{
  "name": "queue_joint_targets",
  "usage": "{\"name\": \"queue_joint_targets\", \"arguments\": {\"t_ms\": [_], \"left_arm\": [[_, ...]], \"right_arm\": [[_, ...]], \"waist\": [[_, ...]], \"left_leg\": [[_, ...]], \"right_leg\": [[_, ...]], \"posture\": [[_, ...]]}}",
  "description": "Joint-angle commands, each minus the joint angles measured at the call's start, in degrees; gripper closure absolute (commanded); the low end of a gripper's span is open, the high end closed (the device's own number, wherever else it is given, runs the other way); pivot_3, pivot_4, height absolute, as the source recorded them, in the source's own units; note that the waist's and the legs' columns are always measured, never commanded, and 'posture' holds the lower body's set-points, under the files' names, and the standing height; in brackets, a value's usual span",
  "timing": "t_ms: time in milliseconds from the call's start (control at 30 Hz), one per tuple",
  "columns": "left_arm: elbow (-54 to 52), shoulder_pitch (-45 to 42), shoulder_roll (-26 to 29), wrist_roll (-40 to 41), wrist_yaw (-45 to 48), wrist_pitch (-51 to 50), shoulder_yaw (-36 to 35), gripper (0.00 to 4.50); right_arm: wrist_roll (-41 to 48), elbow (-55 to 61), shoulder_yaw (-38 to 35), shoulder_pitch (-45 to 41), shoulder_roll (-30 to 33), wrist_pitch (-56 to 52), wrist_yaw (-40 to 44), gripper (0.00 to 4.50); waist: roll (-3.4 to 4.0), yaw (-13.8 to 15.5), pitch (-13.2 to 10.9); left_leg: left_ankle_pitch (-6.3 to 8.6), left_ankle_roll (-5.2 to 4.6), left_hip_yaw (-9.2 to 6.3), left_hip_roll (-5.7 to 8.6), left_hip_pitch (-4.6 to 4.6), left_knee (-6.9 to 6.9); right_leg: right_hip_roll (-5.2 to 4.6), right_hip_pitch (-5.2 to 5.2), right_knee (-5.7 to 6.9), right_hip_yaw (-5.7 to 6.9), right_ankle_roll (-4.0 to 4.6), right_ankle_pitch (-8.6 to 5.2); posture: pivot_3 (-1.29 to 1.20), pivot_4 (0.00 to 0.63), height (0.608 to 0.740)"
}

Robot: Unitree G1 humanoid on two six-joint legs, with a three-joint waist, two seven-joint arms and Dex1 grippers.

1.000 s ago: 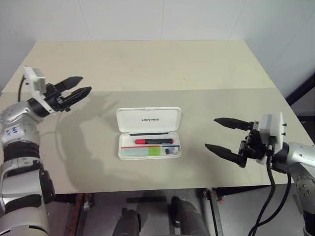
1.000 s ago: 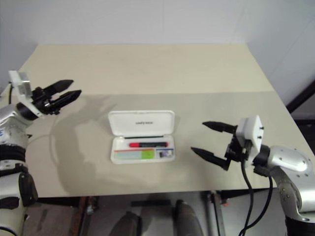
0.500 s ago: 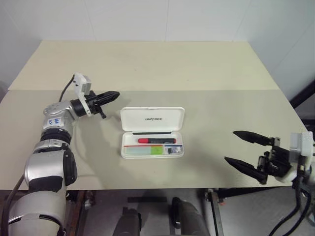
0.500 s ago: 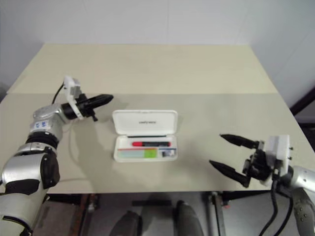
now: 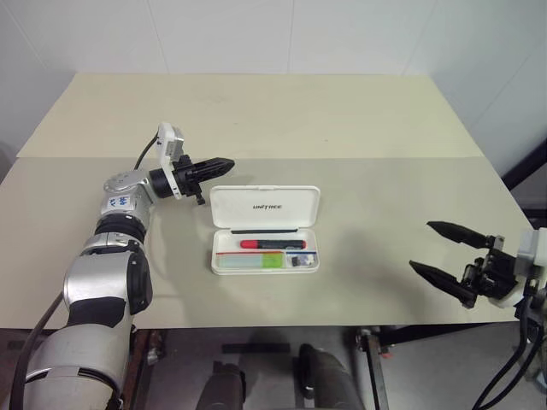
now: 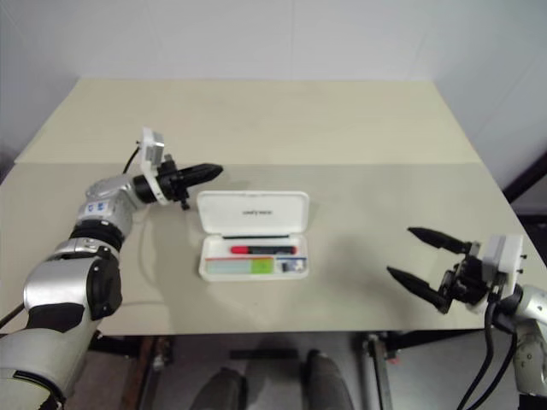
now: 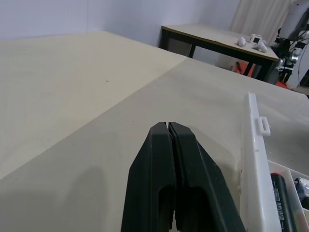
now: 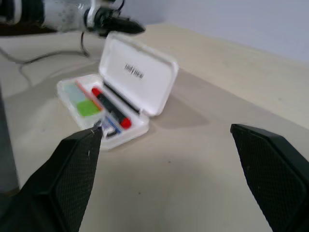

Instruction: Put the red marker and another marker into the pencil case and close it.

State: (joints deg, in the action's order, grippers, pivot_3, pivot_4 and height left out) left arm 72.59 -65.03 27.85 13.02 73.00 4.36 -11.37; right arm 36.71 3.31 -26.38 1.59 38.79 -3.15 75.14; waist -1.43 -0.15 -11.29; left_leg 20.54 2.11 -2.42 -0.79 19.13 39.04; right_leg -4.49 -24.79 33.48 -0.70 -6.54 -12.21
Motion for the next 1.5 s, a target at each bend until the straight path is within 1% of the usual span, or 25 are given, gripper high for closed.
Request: {"name": "queue_joint_targets", "arguments": {"t_ms": [33, 133, 333, 500, 567, 667, 900, 1100, 1200, 1367, 1500], "left_arm": [[-0.6, -1.3, -0.3, -0.4, 1.2, 0.0, -0.3, 4.47], [-0.5, -1.2, -0.8, -0.7, 1.5, 0.1, -0.2, 4.47], [-1.0, -0.9, -1.6, -1.0, 2.9, 0.1, 0.1, 4.47], [-1.3, -0.4, -1.9, -1.2, 3.7, 0.1, 0.1, 4.47], [-1.5, -0.1, -2.0, -1.2, 4.5, 0.0, 0.3, 4.47], [-2.1, 0.5, -2.4, -1.0, 6.6, -0.2, 0.6, 4.47], [-6.4, 1.9, -3.2, -0.5, 13.2, -2.0, 2.1, 4.47], [-15.5, 6.4, -3.7, 0.4, 18.9, -7.8, 5.5, 4.47], [-23.4, 10.3, -3.2, 2.3, 19.5, -12.1, 8.5, 4.47], [-37.1, 18.0, -2.1, 5.7, 19.1, -19.9, 12.4, 4.47], [-45.3, 22.8, -1.5, 7.8, 17.2, -23.7, 14.2, 4.47]], "right_arm": [[-1.1, -4.9, 1.9, -6.2, 1.5, 5.0, 3.9, 0.0], [-2.1, -10.2, 3.9, -11.1, 2.4, 6.5, 6.9, 0.0], [-6.4, -25.7, 9.4, -23.0, 5.7, 14.0, 16.6, 0.0], [-5.4, -34.9, 15.7, -30.0, 9.5, 16.7, 17.4, 0.0], [-3.8, -35.7, 17.9, -31.0, 10.8, 16.4, 17.4, 0.0], [-0.7, -33.9, 20.0, -30.4, 12.4, 14.3, 17.4, 0.0], [2.5, -29.0, 19.9, -26.7, 13.5, 11.9, 17.4, 0.0], [4.3, -27.4, 20.1, -23.9, 15.2, 11.4, 17.4, 0.0], [5.0, -27.6, 20.8, -23.7, 15.2, 11.7, 17.4, 0.0], [5.2, -30.4, 21.8, -27.3, 13.2, 13.3, 17.4, 0.0], [6.6, -31.4, 23.1, -29.3, 12.3, 13.3, 17.4, 0.0]], "waist": [[0.01, -0.2, 0.0], [0.01, -0.1, 0.0], [0.03, -0.1, 0.0], [0.05, -0.1, 0.0], [0.05, -0.1, 0.0], [0.05, -0.1, 0.0], [0.05, 0.0, 0.0], [0.06, 0.0, 0.0], [0.06, 0.1, 0.0], [0.06, 0.0, 0.0], [0.07, -0.1, 0.0]], "left_leg": [[0.0, 0.0, 0.05, 0.02, -0.02, 0.03], [-0.01, -0.01, 0.1, 0.05, -0.08, 0.06], [-0.01, -0.01, 0.04, 0.05, -0.04, 0.06], [-0.01, 0.0, 0.05, 0.05, 0.07, 0.06], [-0.01, 0.0, 0.06, 0.04, 0.09, 0.06], [-0.01, 0.01, 0.07, 0.04, 0.12, 0.05], [-0.01, 0.01, 0.09, 0.03, 0.11, 0.06], [-0.01, 0.01, 0.09, 0.04, 0.11, 0.08], [-0.01, 0.0, 0.09, 0.04, 0.1, 0.08], [-0.01, 0.01, 0.11, 0.03, 0.08, 0.11], [-0.02, 0.01, 0.12, 0.01, 0.05, 0.11]], "right_leg": [[0.0, 0.0, -0.06, -0.06, -0.08, 0.05], [-0.03, 0.0, -0.04, -0.12, -0.12, 0.08], [-0.03, -0.02, -0.07, -0.05, -0.11, 0.07], [-0.04, -0.17, -0.08, -0.05, -0.11, 0.07], [-0.03, -0.22, -0.07, -0.05, -0.1, 0.07], [-0.03, -0.24, -0.07, -0.05, -0.1, 0.07], [-0.03, -0.23, -0.05, -0.06, -0.1, 0.07], [-0.04, -0.24, -0.03, -0.1, -0.1, 0.07], [-0.04, -0.22, -0.02, -0.11, -0.1, 0.07], [-0.04, -0.23, 0.03, -0.16, -0.1, 0.07], [-0.03, -0.24, 0.06, -0.19, -0.09, 0.06]], "posture": [[0.0, 0.15, 0.74], [0.0, 0.15, 0.74], [0.0, 0.15, 0.74], [0.0, 0.15, 0.74], [0.0, 0.15, 0.74], [0.0, 0.15, 0.74], [0.0, 0.15, 0.74], [0.0, 0.15, 0.74], [0.0, 0.15, 0.74], [0.0, 0.15, 0.74], [0.0, 0.15, 0.74]]}}
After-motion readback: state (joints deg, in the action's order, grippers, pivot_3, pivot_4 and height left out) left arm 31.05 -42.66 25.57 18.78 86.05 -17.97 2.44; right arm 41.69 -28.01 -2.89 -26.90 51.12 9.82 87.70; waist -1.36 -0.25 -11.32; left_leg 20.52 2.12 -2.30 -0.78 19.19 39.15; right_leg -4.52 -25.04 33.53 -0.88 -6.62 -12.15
